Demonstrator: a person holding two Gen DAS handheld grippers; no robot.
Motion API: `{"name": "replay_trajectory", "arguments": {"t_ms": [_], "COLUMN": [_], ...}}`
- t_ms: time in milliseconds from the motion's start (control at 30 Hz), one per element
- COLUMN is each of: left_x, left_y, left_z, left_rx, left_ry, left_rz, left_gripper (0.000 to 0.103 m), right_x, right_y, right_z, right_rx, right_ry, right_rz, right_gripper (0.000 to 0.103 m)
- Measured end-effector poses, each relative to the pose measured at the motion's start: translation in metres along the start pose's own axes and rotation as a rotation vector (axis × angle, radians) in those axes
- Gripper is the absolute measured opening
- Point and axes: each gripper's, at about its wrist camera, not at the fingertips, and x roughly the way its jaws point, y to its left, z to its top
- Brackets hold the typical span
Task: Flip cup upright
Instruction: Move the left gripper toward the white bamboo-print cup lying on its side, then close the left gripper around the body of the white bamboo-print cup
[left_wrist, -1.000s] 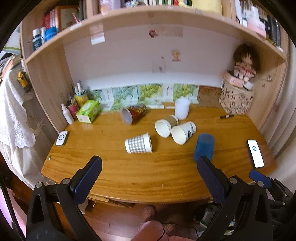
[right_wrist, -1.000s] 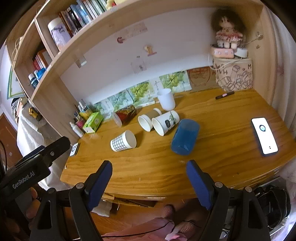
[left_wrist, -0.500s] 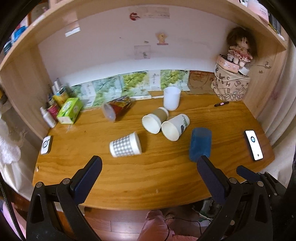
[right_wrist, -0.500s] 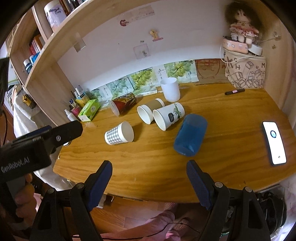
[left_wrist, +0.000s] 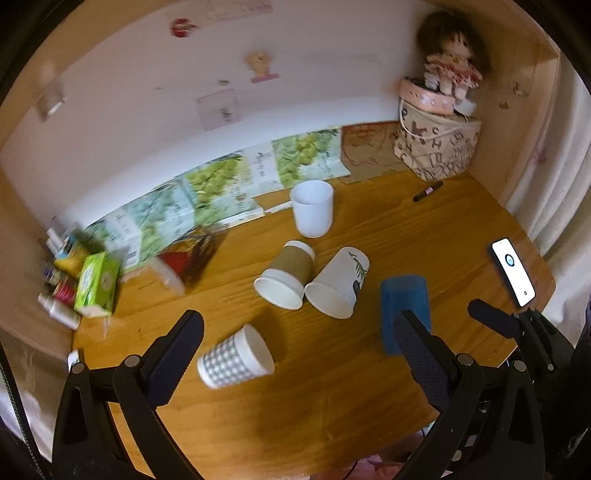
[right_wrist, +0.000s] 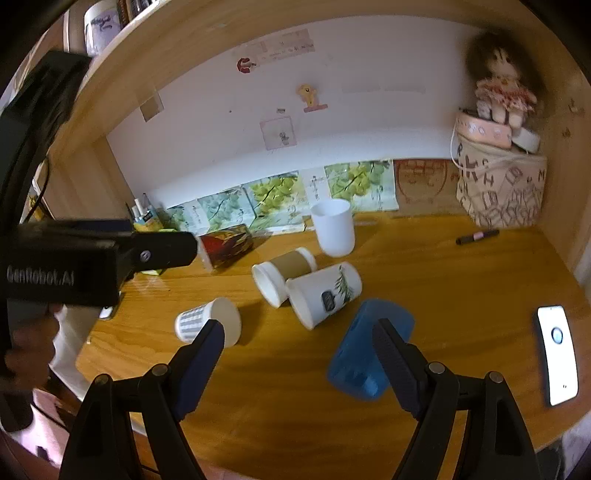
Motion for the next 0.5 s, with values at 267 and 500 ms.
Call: {"name": "replay_trajectory", "arguments": {"t_ms": [267, 500], "left_x": [0.055, 0.107], "left_y": [-0.007, -0.019], "left_z": [0.030, 0.050], "left_rx": [0.095, 0.186], "left_ry": [0.098, 0.197], "left_rz": [-0.073, -0.120], "left_gripper": [0.102, 0.102], "right_x": [0.027, 0.050], "right_y": [-0.011, -0.022], "right_z": [0.004, 0.004], "right_rx": [-0.064, -0.063], "right_ry": [-0.007, 0.031], "right_rz": [-0.028, -0.058], "right_gripper": [0.083, 0.083]}}
